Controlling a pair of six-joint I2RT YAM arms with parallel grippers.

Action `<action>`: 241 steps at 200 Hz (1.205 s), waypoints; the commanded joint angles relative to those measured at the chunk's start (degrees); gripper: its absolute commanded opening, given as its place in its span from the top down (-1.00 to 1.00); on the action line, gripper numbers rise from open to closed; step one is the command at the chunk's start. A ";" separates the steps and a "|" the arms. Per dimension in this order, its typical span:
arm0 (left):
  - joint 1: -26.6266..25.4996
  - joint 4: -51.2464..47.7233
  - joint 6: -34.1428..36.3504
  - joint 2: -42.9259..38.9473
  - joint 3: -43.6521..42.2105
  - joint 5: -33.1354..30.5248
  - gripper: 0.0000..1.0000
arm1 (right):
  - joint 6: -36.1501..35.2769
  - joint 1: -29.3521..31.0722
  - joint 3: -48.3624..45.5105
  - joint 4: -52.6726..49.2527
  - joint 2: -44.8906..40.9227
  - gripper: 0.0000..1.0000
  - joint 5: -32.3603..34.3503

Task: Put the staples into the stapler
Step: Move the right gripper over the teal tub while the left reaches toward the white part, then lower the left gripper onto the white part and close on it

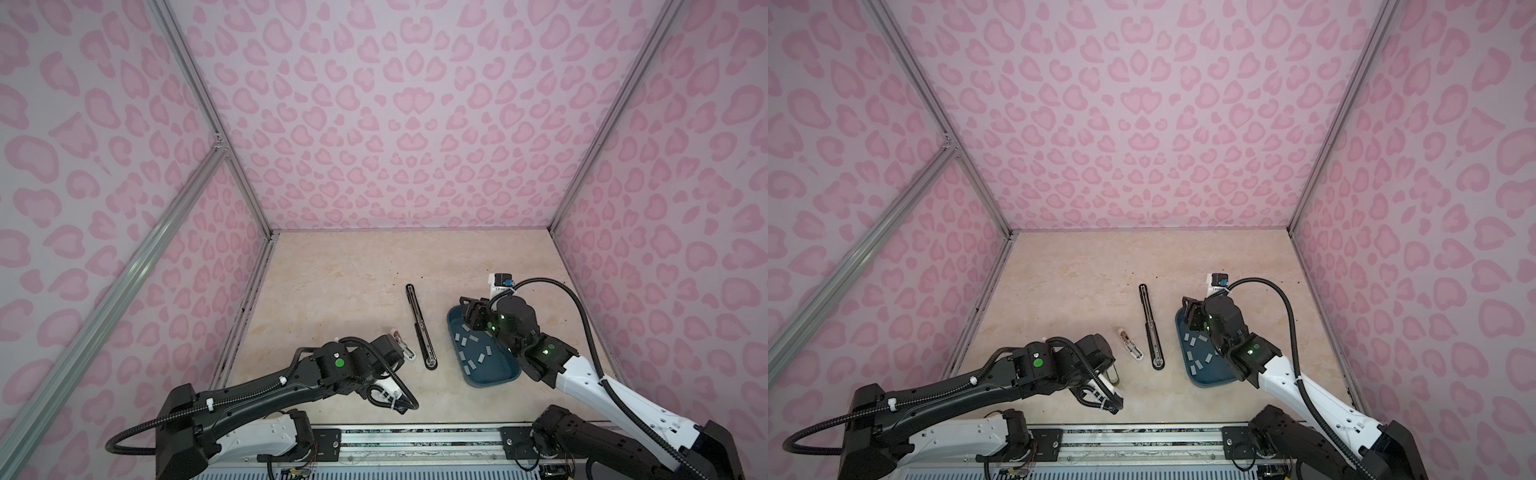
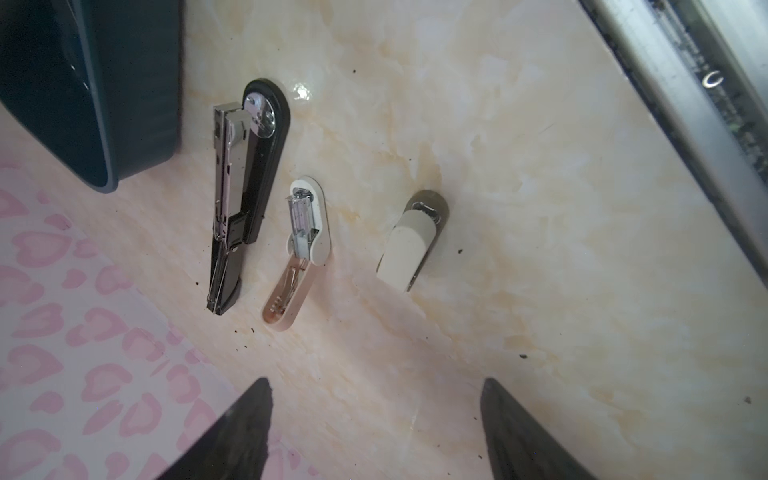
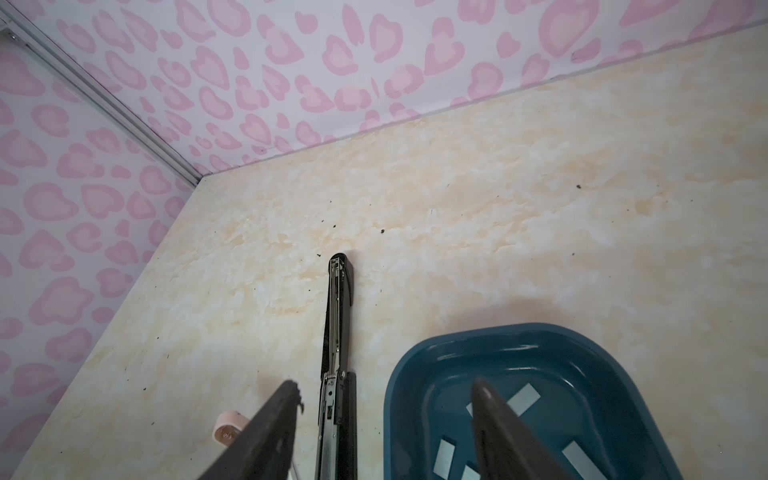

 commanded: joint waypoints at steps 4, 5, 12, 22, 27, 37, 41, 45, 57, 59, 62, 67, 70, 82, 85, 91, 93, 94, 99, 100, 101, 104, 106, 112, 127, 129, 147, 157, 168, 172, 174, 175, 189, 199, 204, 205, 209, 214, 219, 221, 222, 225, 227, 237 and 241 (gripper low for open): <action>-0.16 2.23 4.87 0.08 -2.12 4.20 -0.62 | -0.93 0.08 -1.62 2.54 -2.04 -0.33 2.27; -0.22 2.31 4.90 0.17 -2.15 4.31 -0.62 | -0.89 0.06 -1.69 2.59 -2.08 -0.33 2.31; -0.36 2.55 4.90 0.82 -2.37 4.79 -0.64 | -0.94 -0.01 -1.71 2.43 -2.37 -0.33 2.57; -0.54 2.71 4.84 1.90 -2.00 5.18 -0.63 | -1.29 0.05 -1.49 1.88 -2.78 -0.33 3.07; -0.55 3.14 4.47 2.51 -1.57 5.34 -0.62 | -1.36 0.10 -1.41 1.68 -2.95 -0.33 3.33; -0.60 4.03 2.92 4.12 -0.23 5.80 -0.56 | -1.51 0.08 -1.47 1.42 -3.32 -0.33 3.93; -0.57 4.45 2.27 4.95 0.29 5.87 -0.54 | -1.48 0.10 -1.61 1.53 -3.44 -0.33 4.16; -0.57 4.65 1.74 5.82 0.81 5.91 -0.52 | -1.41 0.13 -1.79 1.70 -3.56 -0.34 4.27; -0.58 5.10 0.58 8.85 2.26 5.51 -0.46 | -1.05 0.05 -2.32 2.44 -3.69 -0.35 3.76; -0.55 5.02 0.52 9.39 2.47 5.37 -0.46 | -0.97 0.00 -2.36 2.52 -3.70 -0.35 3.58; -0.62 5.06 0.45 9.99 2.72 5.12 -0.45 | -0.97 0.05 -2.37 2.66 -3.66 -0.34 3.29; -0.57 5.27 0.34 11.50 2.96 4.62 -0.44 | -0.94 0.05 -2.31 2.68 -3.62 -0.35 2.83; -0.59 5.35 0.10 12.29 3.14 4.33 -0.42 | -0.94 0.11 -2.22 2.65 -3.53 -0.35 2.67; -0.62 5.84 -0.50 15.46 3.36 3.43 -0.42 | -0.86 0.05 -1.79 1.97 -3.50 -0.35 2.70; -0.61 5.81 -0.45 16.28 3.36 3.23 -0.42 | -0.86 0.05 -1.77 1.87 -3.52 -0.35 2.70; -0.67 5.68 -0.60 17.89 3.38 2.73 -0.43 | -0.86 0.06 -1.67 1.65 -3.68 -0.34 2.70; -0.69 5.51 -0.57 18.40 3.43 2.59 -0.43 | -0.86 0.05 -1.67 1.62 -3.70 -0.34 2.70; -0.66 5.49 -0.59 18.51 3.48 2.49 -0.43 | -0.86 0.05 -1.71 1.55 -3.74 -0.34 2.74; -0.73 5.42 -0.56 19.70 3.66 1.94 -0.43 | -0.88 0.10 -1.67 1.49 -3.89 -0.34 2.63; -0.77 5.44 -0.59 19.78 3.69 1.86 -0.43 | -0.86 0.13 -1.74 1.49 -4.01 -0.34 2.73; -0.75 5.45 -0.56 20.04 3.74 1.73 -0.42 | -0.86 0.09 -1.75 1.49 -4.03 -0.34 2.76; -0.80 5.41 -0.65 20.62 3.94 1.51 -0.43 | -0.86 0.07 -1.76 1.49 -4.17 -0.35 2.72; -0.81 5.38 -0.76 20.90 4.10 1.50 -0.43 | -0.86 0.08 -1.82 1.49 -4.33 -0.35 2.83; -0.81 5.25 -1.14 21.65 4.72 1.37 -0.42 | -0.87 0.11 -2.06 1.70 -4.67 -0.35 2.96; -0.75 4.67 -2.18 22.27 5.60 2.16 -0.41 | -0.72 0.04 -2.67 2.26 -5.16 -0.36 3.34; -0.69 4.73 -2.21 22.24 5.52 2.27 -0.41 | -0.61 0.07 -2.78 2.44 -5.19 -0.36 3.25; -0.55 5.94 -1.10 21.90 3.34 2.16 -0.41 | -0.35 0.07 -2.69 2.66 -4.96 -0.36 2.14; -0.49 6.79 -0.31 21.71 2.05 1.00 -0.42 | -0.30 0.04 -2.30 2.20 -4.68 -0.37 2.00; -0.49 7.15 0.19 21.56 1.59 0.20 -0.40 | -0.26 0.04 -1.89 1.59 -4.58 -0.36 1.91; -0.48 7.13 0.20 21.61 1.74 0.19 -0.38 | -0.39 0.04 -1.91 1.58 -4.58 -0.36 1.82; -0.51 7.17 0.16 21.59 1.81 0.12 -0.38 | -0.34 0.09 -1.86 1.51 -4.65 -0.36 1.82; -0.48 7.15 0.12 21.60 1.88 0.21 -0.37 | -0.34 0.09 -1.86 1.51 -4.65 -0.36 1.82; -0.41 7.13 -0.31 21.82 2.51 0.70 -0.31 | -0.46 0.03 -2.15 1.70 -5.00 -0.36 2.13; -0.29 7.09 -0.46 22.33 2.71 0.77 -0.30 | -0.42 0.02 -2.53 2.08 -5.14 -0.37 2.53; -0.28 7.13 -0.44 22.69 2.67 0.59 -0.30 | -0.40 0.01 -2.62 2.27 -5.10 -0.37 2.54; -0.28 7.13 -0.44 22.77 2.66 0.57 -0.30 | -0.40 0.01 -2.62 2.27 -5.10 -0.37 2.54; -0.25 7.15 -0.50 23.11 2.79 0.30 -0.30 | -0.35 0.07 -2.65 2.36 -5.04 -0.37 2.40; -0.18 7.13 -0.45 23.44 2.90 0.00 -0.30 | -0.24 -0.02 -2.57 2.39 -4.85 -0.37 2.12; -0.04 7.13 -0.59 23.93 2.97 -0.38 -0.29 | -0.24 0.06 -2.40 2.24 -4.71 -0.37 1.80; -0.07 7.13 -0.67 24.10 3.09 -0.54 -0.29 | -0.24 0.07 -2.33 2.21 -4.68 -0.37 1.70; 0.00 7.13 -0.69 24.27 3.14 -0.56 -0.28 | -0.24 0.06 -2.31 2.20 -4.67 -0.37 1.67; 0.05 7.13 -0.82 24.59 3.30 -0.85 -0.28 | -0.24 0.13 -2.22 2.07 -4.60 -0.37 1.57; 0.09 7.04 -0.93 24.84 3.39 -1.03 -0.27 | -0.24 0.07 -2.14 1.99 -4.52 -0.37 1.51; 0.31 6.71 -0.97 26.24 3.84 -1.95 -0.25 | -0.20 0.12 -1.94 1.77 -4.40 -0.37 1.38; 0.26 6.54 -0.91 26.72 3.89 -2.36 -0.24 | -0.19 0.06 -1.93 1.71 -4.40 -0.37 1.26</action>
